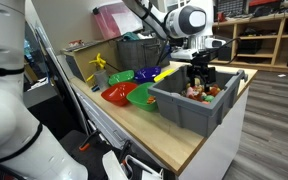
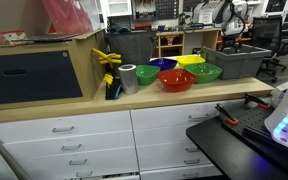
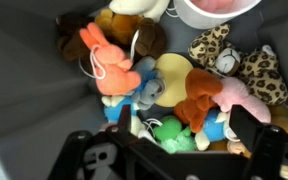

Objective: Put the pink doll in the yellow bowl

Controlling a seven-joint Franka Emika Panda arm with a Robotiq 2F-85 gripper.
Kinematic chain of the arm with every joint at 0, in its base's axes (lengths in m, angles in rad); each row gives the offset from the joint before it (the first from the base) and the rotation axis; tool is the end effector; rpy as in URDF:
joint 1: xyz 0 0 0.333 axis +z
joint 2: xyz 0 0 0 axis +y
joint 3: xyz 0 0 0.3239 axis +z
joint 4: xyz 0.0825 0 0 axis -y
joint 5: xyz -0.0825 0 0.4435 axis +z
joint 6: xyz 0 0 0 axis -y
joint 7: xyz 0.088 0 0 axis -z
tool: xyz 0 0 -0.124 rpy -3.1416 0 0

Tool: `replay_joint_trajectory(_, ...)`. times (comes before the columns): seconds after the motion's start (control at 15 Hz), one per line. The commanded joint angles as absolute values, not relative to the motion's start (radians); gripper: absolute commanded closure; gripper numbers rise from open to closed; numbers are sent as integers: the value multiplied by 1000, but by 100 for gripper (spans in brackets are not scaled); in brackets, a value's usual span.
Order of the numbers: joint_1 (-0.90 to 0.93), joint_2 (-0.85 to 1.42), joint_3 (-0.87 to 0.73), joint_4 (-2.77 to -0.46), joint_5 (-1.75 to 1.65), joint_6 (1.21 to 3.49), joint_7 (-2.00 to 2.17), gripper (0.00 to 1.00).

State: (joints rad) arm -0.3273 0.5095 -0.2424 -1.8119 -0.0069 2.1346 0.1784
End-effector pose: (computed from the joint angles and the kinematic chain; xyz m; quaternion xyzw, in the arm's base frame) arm 0.5716 -0.3607 0.2046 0.9298 -0.3523 -0.0966 0.0445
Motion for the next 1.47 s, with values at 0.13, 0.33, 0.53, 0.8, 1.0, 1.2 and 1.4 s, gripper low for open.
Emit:
replay_joint_trajectory(0.13,-310,538,-220,-1821,20,2168,147,0)
replay_joint_trajectory(0.33,-307,563,-200,-1810,32,2193,132,0)
replay_joint_trajectory(0.53,-303,569,-177,-1812,51,2217,94,0)
replay_joint_trajectory(0.8,-303,562,-151,-1822,46,2240,-9,0)
replay_joint_trajectory(1.0,-309,565,-148,-1825,34,2255,-84,28)
replay_joint_trajectory(1.2,-317,562,-149,-1828,33,2245,-130,51)
replay_joint_trajectory(1.4,-326,551,-150,-1831,36,2236,-158,73)
